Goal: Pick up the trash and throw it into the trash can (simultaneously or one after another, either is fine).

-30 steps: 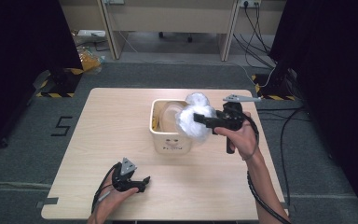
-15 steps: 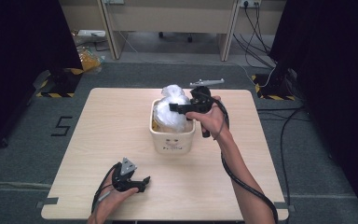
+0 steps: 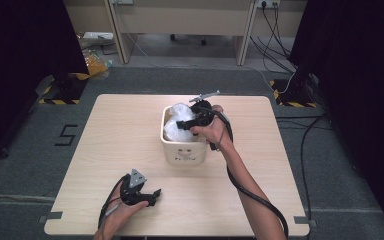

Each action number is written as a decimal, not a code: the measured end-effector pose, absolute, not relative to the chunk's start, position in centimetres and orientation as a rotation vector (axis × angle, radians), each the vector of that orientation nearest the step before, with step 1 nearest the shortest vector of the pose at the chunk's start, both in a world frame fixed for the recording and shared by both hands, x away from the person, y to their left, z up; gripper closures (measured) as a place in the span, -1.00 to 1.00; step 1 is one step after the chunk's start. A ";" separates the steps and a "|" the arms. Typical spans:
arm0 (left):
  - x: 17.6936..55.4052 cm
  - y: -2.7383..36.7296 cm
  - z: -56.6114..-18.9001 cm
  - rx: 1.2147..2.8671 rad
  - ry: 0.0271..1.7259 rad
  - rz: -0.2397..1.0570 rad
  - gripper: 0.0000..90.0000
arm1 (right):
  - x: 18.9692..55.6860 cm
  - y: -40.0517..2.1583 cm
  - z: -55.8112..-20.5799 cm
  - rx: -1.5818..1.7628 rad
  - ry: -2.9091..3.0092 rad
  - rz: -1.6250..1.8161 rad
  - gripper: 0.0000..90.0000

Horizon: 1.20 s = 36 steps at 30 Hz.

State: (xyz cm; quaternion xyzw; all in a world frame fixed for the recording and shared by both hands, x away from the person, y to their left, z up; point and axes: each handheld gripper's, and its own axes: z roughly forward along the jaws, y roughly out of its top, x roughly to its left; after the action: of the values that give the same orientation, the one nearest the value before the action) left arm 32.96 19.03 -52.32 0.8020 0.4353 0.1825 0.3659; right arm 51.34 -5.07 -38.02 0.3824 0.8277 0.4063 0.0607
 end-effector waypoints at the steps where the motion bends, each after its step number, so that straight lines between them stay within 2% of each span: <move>1: 33.0 19.0 -52.3 2.064 1.120 0.470 -0.68 | 51.4 -5.0 -38.3 1.157 2.523 1.215 -0.01; 5: 33.0 19.0 -52.3 2.064 1.119 0.468 -0.68 | 51.3 -4.8 -38.8 1.174 2.550 1.215 -0.13; 9: 33.0 19.0 -52.3 2.064 1.120 0.468 -0.68 | 51.0 -5.7 -37.3 1.177 2.487 1.306 -0.21; 11: 33.0 19.0 -52.3 2.065 1.119 0.467 -0.68 | 50.8 -6.1 -36.5 1.154 2.464 1.337 -0.10; 13: 33.0 19.0 -52.3 2.065 1.120 0.469 -0.68 | 50.5 -6.3 -35.9 1.104 2.468 1.336 0.20; 15: 32.9 19.0 -52.3 2.064 1.121 0.470 -0.68 | 50.3 -6.1 -35.8 1.070 2.501 1.302 0.35; 20: 32.9 19.0 -52.3 2.070 1.119 0.470 -0.68 | 50.5 -5.1 -37.0 1.068 2.551 1.210 0.49; 25: 32.9 19.0 -52.3 2.069 1.120 0.469 -0.68 | 50.4 -4.8 -37.6 1.078 2.570 1.190 0.46; 30: 32.9 19.0 -52.3 2.069 1.119 0.470 -0.68 | 50.0 -6.7 -36.4 1.111 2.498 1.292 0.35; 36: 33.0 19.1 -52.3 2.072 1.118 0.468 -0.68 | 49.1 -9.5 -35.5 1.117 2.438 1.350 0.33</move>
State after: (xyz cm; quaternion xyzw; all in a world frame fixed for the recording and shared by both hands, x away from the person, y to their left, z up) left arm 32.96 19.07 -52.26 0.8047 0.4340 0.1816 0.3621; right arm 49.07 -9.45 -35.55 0.3711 0.8101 0.4485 0.0696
